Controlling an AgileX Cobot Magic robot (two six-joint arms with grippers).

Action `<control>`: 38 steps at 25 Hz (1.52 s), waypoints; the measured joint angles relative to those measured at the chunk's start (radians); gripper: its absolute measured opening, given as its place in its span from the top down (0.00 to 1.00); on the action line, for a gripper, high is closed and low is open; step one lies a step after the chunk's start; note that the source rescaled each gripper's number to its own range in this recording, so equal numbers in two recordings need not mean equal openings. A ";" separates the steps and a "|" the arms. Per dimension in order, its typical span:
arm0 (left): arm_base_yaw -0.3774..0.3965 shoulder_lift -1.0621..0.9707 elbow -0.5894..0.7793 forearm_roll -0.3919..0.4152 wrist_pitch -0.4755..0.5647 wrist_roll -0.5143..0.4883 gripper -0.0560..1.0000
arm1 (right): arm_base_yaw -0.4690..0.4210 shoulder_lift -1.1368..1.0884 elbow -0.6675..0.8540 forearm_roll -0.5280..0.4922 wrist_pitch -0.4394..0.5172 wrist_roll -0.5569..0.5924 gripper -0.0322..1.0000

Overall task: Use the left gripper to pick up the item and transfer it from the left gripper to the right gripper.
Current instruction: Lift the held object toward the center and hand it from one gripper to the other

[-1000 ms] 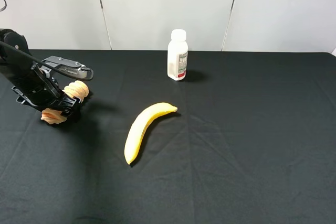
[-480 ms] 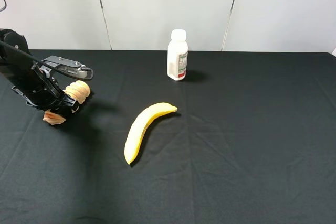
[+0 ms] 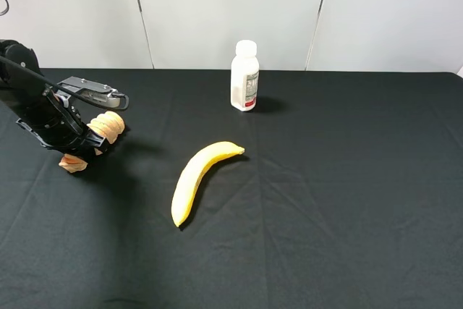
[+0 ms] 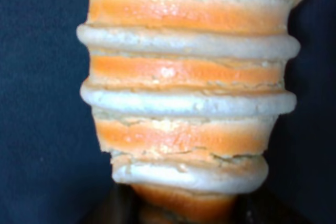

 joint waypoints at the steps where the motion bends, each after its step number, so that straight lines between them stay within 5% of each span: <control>1: 0.000 0.000 0.000 0.000 0.000 0.000 0.84 | 0.000 0.000 0.000 0.000 0.000 0.000 0.00; 10: 0.000 -0.096 -0.001 0.012 0.064 0.000 0.88 | 0.000 0.000 0.000 0.000 0.000 0.000 0.00; 31: -0.004 -0.513 -0.001 -0.007 0.391 0.001 0.91 | 0.000 0.000 0.000 0.000 0.000 0.000 0.00; 38: -0.161 -0.519 -0.001 -0.017 0.437 0.090 0.92 | 0.000 0.000 0.000 0.000 0.000 0.000 0.00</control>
